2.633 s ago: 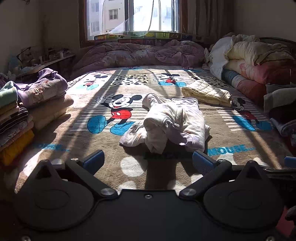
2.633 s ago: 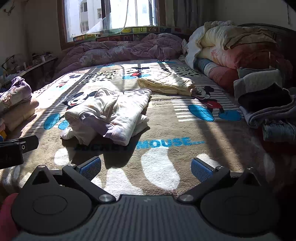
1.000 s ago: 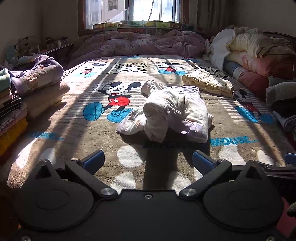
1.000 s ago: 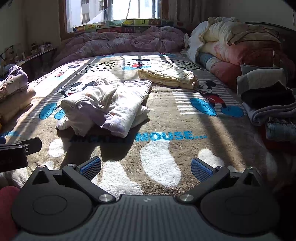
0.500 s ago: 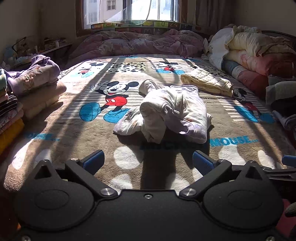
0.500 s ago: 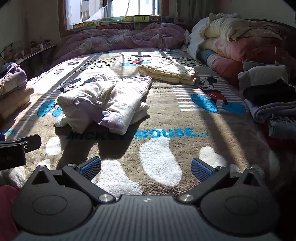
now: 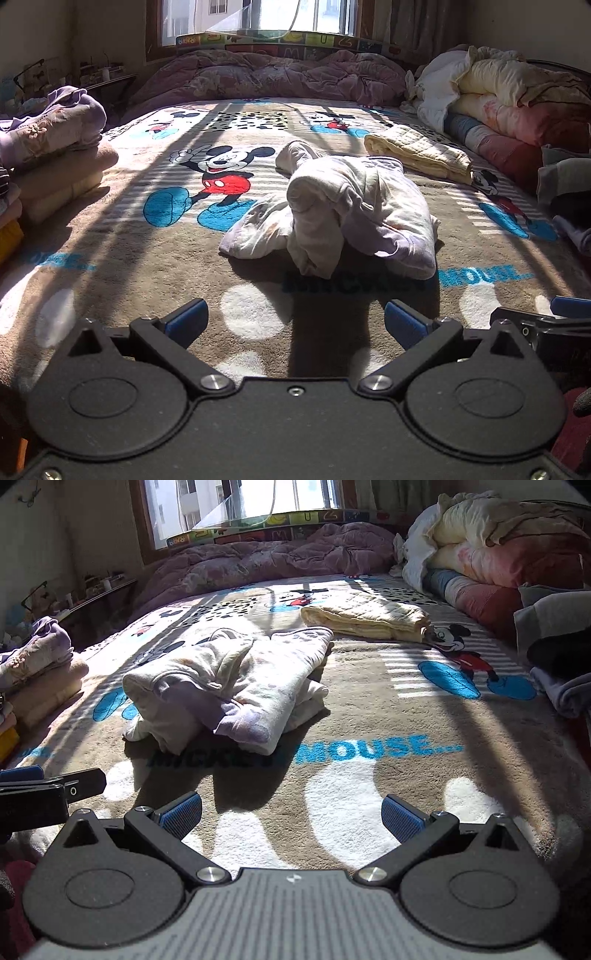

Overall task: Fold clothes
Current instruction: 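Grasp the white floral shirt with the left gripper while the right gripper grasps it too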

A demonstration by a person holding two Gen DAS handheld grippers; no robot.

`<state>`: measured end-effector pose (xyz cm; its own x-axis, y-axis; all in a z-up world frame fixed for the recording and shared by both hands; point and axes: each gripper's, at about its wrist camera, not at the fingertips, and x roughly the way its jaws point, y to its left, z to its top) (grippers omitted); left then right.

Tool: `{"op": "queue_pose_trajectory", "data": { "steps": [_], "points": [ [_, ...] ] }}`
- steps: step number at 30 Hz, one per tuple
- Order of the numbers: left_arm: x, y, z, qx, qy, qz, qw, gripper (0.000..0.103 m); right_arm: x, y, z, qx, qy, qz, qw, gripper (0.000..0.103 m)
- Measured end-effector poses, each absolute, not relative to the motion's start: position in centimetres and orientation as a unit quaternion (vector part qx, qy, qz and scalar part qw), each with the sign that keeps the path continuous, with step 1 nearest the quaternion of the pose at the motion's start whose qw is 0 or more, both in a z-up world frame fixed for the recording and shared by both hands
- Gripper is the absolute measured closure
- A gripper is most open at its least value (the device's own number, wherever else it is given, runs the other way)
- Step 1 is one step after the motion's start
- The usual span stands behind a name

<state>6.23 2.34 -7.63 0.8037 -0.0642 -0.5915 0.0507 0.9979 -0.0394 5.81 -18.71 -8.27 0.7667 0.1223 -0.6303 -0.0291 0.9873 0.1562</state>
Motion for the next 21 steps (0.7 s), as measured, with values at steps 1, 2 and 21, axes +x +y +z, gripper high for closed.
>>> {"op": "queue_pose_trajectory", "data": {
  "steps": [1,2,21],
  "points": [
    [6.4,2.6,-8.0,-0.013,0.302,-0.031,0.953,0.000,6.2,-18.6,-8.7,0.063,0.332,0.044,0.940,0.001],
    [6.6,2.9,-8.4,-0.016,0.293,-0.032,0.956,0.000,6.6,-18.4,-9.3,0.056,0.318,0.045,0.945,0.001],
    [12.7,1.0,-11.1,0.073,0.262,-0.039,0.962,0.021,11.6,-18.7,-14.9,0.007,0.190,0.101,0.977,0.001]
  ]
}}
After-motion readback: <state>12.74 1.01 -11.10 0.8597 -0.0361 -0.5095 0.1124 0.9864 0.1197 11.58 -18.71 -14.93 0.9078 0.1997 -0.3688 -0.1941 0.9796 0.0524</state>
